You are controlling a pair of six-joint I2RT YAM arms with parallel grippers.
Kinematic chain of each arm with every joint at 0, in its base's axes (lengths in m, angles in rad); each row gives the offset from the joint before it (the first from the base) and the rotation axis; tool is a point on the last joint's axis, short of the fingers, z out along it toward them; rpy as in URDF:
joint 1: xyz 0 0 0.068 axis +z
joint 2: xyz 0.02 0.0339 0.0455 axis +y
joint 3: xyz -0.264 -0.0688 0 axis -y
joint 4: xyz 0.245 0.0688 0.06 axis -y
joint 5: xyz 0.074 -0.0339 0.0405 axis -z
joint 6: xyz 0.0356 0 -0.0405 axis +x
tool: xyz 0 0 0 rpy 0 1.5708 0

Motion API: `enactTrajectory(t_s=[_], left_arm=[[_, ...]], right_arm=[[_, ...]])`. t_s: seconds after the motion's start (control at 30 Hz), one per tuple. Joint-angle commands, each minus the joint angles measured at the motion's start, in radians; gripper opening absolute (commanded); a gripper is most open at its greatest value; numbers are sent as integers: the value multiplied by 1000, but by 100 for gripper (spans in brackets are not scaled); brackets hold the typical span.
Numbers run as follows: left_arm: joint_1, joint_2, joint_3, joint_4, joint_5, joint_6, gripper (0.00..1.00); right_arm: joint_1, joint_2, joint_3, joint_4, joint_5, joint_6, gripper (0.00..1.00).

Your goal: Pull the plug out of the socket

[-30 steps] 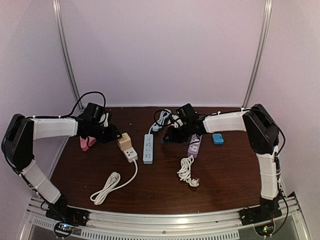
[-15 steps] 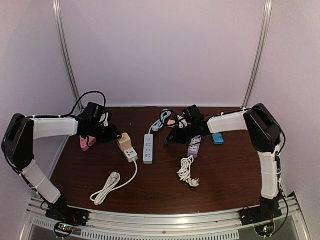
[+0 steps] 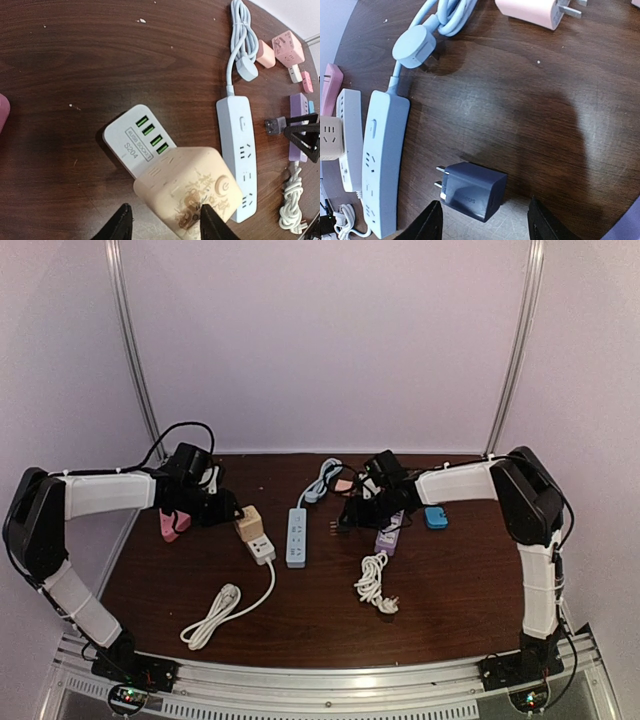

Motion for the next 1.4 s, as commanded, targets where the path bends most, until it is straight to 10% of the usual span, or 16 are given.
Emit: enactTrajectory(t_s=[0.0, 0.47, 1.37], left_arm=[[-26, -25, 41, -149, -41, 82, 51], [-111, 63, 286, -306, -125, 580, 87], [-114, 244, 404, -417, -48, 763, 83]], right_arm=[[26, -64, 62, -64, 85, -43, 60], [66, -67, 126, -66, 65, -62, 68], [85, -87, 131, -49, 43, -76, 75]])
